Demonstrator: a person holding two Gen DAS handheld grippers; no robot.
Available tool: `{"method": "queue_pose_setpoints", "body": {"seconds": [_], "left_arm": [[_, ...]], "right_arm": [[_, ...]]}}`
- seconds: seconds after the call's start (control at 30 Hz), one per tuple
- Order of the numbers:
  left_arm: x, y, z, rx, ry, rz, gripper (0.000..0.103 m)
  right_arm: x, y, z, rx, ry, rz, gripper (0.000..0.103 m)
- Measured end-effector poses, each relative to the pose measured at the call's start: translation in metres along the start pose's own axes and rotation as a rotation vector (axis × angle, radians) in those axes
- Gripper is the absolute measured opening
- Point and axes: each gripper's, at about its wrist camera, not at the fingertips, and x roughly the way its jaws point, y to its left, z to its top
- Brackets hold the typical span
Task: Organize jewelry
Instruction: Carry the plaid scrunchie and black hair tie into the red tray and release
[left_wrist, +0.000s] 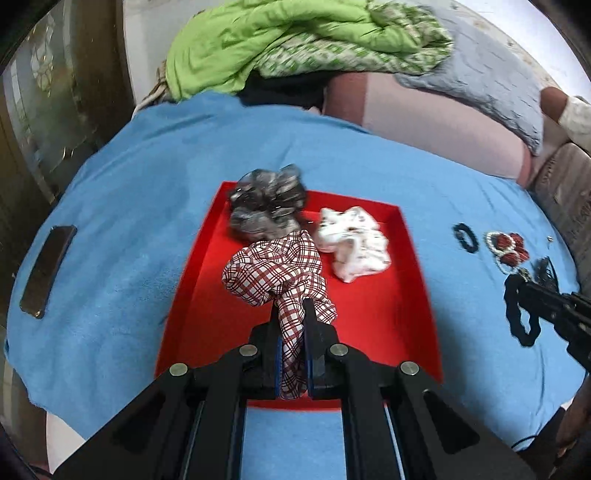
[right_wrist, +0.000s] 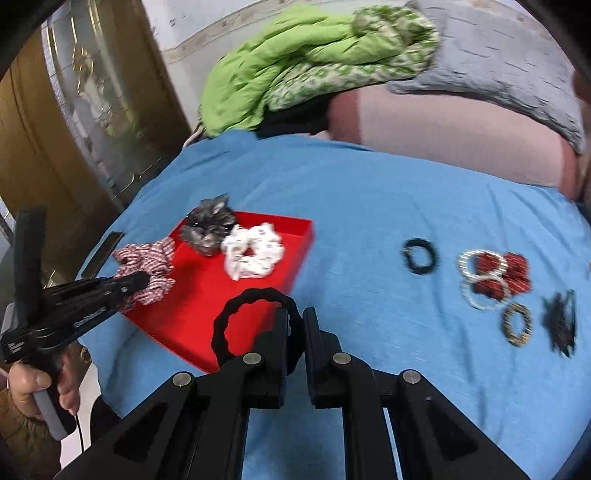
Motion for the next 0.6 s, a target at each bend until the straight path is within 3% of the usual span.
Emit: {"method": "queue_pose_setpoints", "body": {"seconds": [0.3,0.6], "left_arm": [[0.045,0.023,0.009,-0.016,0.056,0.011,0.008],[0.065,0.04,0.012,-0.041,0.079,0.033,0.009]], "right_arm": [[0.075,0.032,0.016,-0.003,0.117,0.048,0.009],[0.118,0.04,0.014,-0.015,0.172,0.01,0.01]]}}
